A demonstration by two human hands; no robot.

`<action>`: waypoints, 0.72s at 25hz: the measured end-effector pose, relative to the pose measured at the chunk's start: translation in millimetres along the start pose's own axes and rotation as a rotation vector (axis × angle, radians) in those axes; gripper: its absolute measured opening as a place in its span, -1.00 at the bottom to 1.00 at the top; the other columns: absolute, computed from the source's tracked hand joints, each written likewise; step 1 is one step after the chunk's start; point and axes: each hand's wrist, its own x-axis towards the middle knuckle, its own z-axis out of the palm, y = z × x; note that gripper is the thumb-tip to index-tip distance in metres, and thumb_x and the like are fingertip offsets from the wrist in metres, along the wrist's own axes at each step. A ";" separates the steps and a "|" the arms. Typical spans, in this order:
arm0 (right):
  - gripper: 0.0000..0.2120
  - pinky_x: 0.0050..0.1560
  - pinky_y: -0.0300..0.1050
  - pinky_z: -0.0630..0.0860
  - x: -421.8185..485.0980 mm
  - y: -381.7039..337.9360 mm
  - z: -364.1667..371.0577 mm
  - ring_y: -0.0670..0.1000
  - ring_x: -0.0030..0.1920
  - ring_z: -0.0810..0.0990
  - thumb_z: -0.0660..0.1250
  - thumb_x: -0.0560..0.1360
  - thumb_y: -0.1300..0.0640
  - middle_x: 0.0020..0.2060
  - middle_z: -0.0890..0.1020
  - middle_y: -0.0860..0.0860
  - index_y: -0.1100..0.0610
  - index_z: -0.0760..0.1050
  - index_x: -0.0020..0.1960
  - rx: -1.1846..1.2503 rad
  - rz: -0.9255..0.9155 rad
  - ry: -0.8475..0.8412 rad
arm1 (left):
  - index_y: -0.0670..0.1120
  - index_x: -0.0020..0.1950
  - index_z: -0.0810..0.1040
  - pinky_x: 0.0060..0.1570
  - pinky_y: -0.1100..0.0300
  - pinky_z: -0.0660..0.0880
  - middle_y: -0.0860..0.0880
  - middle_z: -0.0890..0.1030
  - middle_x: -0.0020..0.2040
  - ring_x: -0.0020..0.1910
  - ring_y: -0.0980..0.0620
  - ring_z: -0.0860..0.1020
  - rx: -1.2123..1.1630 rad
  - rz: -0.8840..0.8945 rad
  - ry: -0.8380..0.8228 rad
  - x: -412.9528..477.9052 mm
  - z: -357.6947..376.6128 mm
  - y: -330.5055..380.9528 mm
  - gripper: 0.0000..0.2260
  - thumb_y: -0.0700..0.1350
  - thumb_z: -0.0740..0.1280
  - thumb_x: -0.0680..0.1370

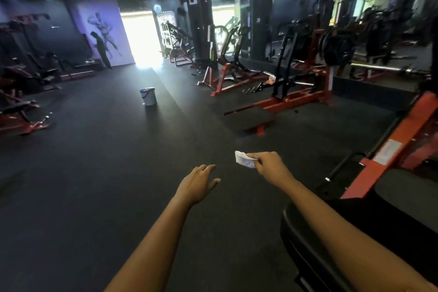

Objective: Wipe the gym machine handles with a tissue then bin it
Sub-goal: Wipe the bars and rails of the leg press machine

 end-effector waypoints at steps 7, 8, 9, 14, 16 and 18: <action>-0.72 0.01 -0.13 0.53 151.2 20.2 -9.8 -0.01 -0.05 0.59 0.19 0.56 0.12 0.00 0.64 0.09 0.07 0.48 0.25 -0.116 0.186 0.135 | 0.00 0.43 0.27 0.25 0.04 0.39 -0.02 0.37 0.38 0.36 0.00 0.34 -0.036 0.205 -0.020 202.1 -9.1 -39.3 -0.55 0.11 0.17 0.58; -0.71 0.01 -0.13 0.53 166.4 26.6 -12.0 -0.01 -0.06 0.59 0.19 0.56 0.11 0.00 0.64 0.09 0.08 0.47 0.26 -0.135 0.224 0.149 | 0.00 0.43 0.26 0.26 0.04 0.38 -0.02 0.36 0.39 0.36 -0.01 0.33 -0.038 0.233 -0.039 227.5 -7.6 -40.7 -0.55 0.11 0.17 0.58; -0.70 0.01 -0.12 0.54 184.9 34.7 -14.6 0.00 -0.06 0.59 0.19 0.56 0.10 -0.01 0.64 0.10 0.09 0.47 0.26 -0.152 0.267 0.174 | 0.00 0.43 0.26 0.26 0.04 0.38 -0.03 0.36 0.38 0.36 -0.01 0.34 -0.038 0.277 -0.050 258.0 -6.3 -42.5 -0.55 0.12 0.17 0.58; -0.62 0.08 -0.11 0.50 270.6 68.4 -33.7 0.06 0.01 0.59 0.15 0.54 -0.06 0.03 0.63 0.12 0.12 0.51 0.22 -0.137 0.494 0.339 | -0.02 0.42 0.29 0.28 0.03 0.34 -0.05 0.39 0.36 0.32 -0.05 0.38 -0.025 0.523 -0.100 407.1 -5.7 -54.7 -0.54 0.13 0.17 0.57; -0.63 0.09 -0.17 0.42 295.8 74.6 -41.5 0.07 0.08 0.57 0.15 0.55 -0.02 0.08 0.62 0.12 0.14 0.50 0.24 -0.153 0.581 0.380 | -0.02 0.42 0.29 0.28 0.04 0.35 -0.05 0.40 0.35 0.31 -0.04 0.39 -0.006 0.595 -0.122 458.9 -0.4 -52.8 -0.54 0.14 0.17 0.57; -0.69 0.07 -0.23 0.39 319.7 85.0 -46.9 0.07 0.12 0.56 0.16 0.56 0.10 0.13 0.61 0.10 0.11 0.49 0.25 -0.204 0.606 0.455 | -0.02 0.41 0.30 0.29 0.04 0.35 -0.05 0.39 0.36 0.32 -0.05 0.38 -0.026 0.648 -0.145 506.7 7.6 -45.3 -0.54 0.14 0.16 0.57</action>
